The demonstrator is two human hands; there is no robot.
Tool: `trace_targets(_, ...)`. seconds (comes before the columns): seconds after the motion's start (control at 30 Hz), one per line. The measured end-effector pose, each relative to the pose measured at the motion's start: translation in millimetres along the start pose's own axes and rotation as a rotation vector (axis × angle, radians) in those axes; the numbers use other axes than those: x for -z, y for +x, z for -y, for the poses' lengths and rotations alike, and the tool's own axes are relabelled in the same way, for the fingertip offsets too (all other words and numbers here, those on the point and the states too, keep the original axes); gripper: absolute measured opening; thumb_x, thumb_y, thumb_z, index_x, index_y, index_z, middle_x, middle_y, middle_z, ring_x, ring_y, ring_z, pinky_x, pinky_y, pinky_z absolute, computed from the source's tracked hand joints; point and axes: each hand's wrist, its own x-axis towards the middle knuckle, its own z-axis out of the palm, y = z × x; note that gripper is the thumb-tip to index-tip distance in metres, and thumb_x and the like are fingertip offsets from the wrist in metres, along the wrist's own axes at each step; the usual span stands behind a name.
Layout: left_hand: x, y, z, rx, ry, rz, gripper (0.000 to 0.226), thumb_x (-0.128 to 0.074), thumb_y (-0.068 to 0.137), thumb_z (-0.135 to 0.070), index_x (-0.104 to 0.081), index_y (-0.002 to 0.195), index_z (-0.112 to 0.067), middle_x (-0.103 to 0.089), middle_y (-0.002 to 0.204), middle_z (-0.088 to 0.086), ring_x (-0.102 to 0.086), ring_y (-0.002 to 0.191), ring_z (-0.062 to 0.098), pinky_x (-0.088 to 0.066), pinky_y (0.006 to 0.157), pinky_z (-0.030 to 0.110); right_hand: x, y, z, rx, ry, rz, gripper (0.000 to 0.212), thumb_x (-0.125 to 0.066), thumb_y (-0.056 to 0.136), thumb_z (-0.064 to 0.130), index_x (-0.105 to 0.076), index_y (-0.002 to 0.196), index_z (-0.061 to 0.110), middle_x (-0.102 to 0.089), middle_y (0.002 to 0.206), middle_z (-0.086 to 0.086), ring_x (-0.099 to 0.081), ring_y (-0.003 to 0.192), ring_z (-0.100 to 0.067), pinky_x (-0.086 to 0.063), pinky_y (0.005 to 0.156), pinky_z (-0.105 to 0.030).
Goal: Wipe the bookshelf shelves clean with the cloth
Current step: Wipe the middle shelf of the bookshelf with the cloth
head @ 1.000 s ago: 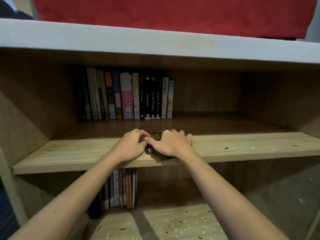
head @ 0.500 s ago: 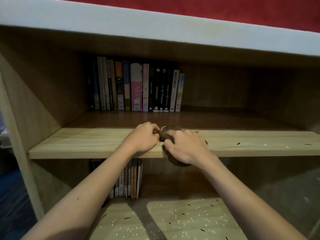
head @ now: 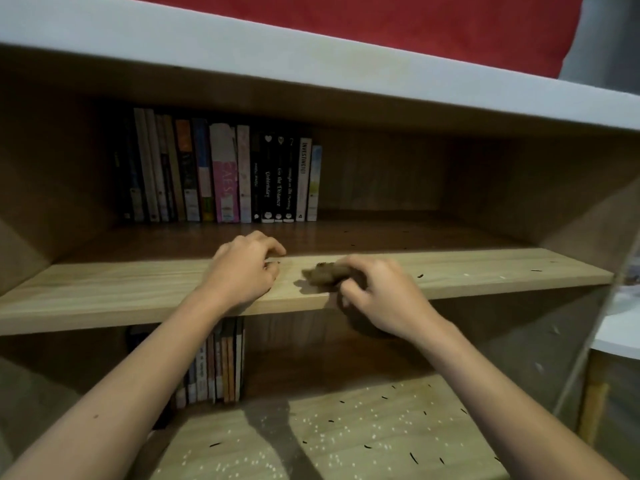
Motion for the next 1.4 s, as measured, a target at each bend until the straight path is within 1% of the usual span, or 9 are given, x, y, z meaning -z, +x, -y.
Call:
trace_targets(0.17,-15.6,1.3,-60.0,-0.174,-0.01,0.074,0.034,-0.039,0.096,-0.038,-0.052,0.126,-0.026,-0.049,0.134,-0.005,-0.043,0.124,0.015,-0.03,0.108,0.039,52.2,-4.6,-43.3,-0.198,0.065,-0.238,0.026,-0.052,0.09,0.02,-0.058,0.116,0.024,-0.061,0.085,0.008,-0.058,0.085,-0.009,-0.047,0.079,-0.029)
trace_targets(0.3,-27.7,9.5,-78.0,-0.24,-0.039,0.169,0.045,-0.033,0.096,-0.047,-0.047,0.132,-0.024,-0.044,0.14,-0.004,-0.04,0.128,0.015,-0.031,0.108,0.039,68.9,-7.1,-76.6,-0.29,-0.028,-0.195,0.029,-0.051,0.092,0.02,-0.057,0.12,0.02,-0.06,0.093,0.002,-0.057,0.094,-0.018,-0.05,0.086,-0.038)
trace_targets(0.4,-35.0,11.2,-74.0,-0.243,-0.027,0.286,0.055,-0.031,0.093,-0.056,-0.039,0.138,-0.025,-0.038,0.144,-0.005,-0.037,0.131,0.014,-0.035,0.107,0.041,58.1,-3.6,-85.0,-0.306,-0.056,-0.143,0.028,-0.051,0.092,0.02,-0.058,0.118,0.02,-0.062,0.095,0.0,-0.057,0.089,-0.014,-0.048,0.078,-0.03)
trace_targets(0.67,-39.3,16.9,-70.5,-0.232,-0.064,0.334,0.062,-0.039,0.086,-0.063,-0.04,0.138,-0.028,-0.04,0.143,-0.011,-0.04,0.128,0.01,-0.037,0.105,0.036,10.9,-10.3,-62.1,-0.082,-0.236,-0.058,0.031,-0.049,0.09,0.029,-0.056,0.12,0.024,-0.063,0.115,0.004,-0.055,0.106,-0.016,-0.04,0.099,-0.037)
trace_targets(0.83,-37.9,19.3,-68.5,-0.239,-0.075,0.395,0.06,-0.039,0.087,-0.061,-0.037,0.139,-0.032,-0.035,0.146,-0.013,-0.035,0.132,0.009,-0.033,0.107,0.033,35.4,-3.4,-90.0,-0.259,-0.205,-0.009,0.026,-0.049,0.091,0.025,-0.059,0.114,0.023,-0.066,0.1,0.0,-0.059,0.094,-0.017,-0.046,0.087,-0.034)
trace_targets(0.93,-38.6,19.5,-69.2,-0.216,-0.106,0.394,0.058,-0.042,0.087,-0.059,-0.039,0.138,-0.031,-0.036,0.145,-0.012,-0.037,0.13,0.01,-0.035,0.106,0.033,20.7,-10.1,-68.6,-0.151,-0.116,-0.035,0.024,-0.048,0.09,0.023,-0.062,0.109,0.022,-0.06,0.093,0.012,-0.051,0.086,-0.007,-0.04,0.09,-0.034)
trace_targets(1.07,-36.8,17.8,-69.9,-0.215,-0.105,0.42,0.059,-0.041,0.088,-0.058,-0.036,0.14,-0.031,-0.034,0.147,-0.011,-0.035,0.132,0.01,-0.033,0.108,0.032,31.0,-10.0,-79.3,-0.261,-0.024,0.003,0.019,-0.049,0.091,0.025,-0.061,0.106,0.025,-0.062,0.075,0.013,-0.058,0.069,-0.005,-0.046,0.068,-0.024)
trace_targets(1.23,-36.1,15.2,-74.4,-0.178,-0.112,0.408,0.058,-0.044,0.088,-0.057,-0.038,0.139,-0.029,-0.035,0.146,-0.01,-0.037,0.13,0.012,-0.034,0.106,0.033,11.1,-6.6,-65.7,-0.217,-0.114,-0.095,0.025,-0.047,0.09,0.028,-0.063,0.108,0.021,-0.067,0.089,0.004,-0.059,0.084,-0.014,-0.045,0.089,-0.036)
trace_targets(1.4,-33.4,15.5,-74.2,-0.191,-0.123,0.429,0.057,-0.043,0.089,-0.055,-0.036,0.14,-0.03,-0.033,0.147,-0.009,-0.036,0.131,0.012,-0.034,0.107,0.033,28.0,-3.3,-80.2,-0.344,-0.041,-0.078,0.022,-0.049,0.09,0.028,-0.061,0.107,0.022,-0.065,0.078,0.003,-0.061,0.071,-0.015,-0.053,0.077,-0.036)
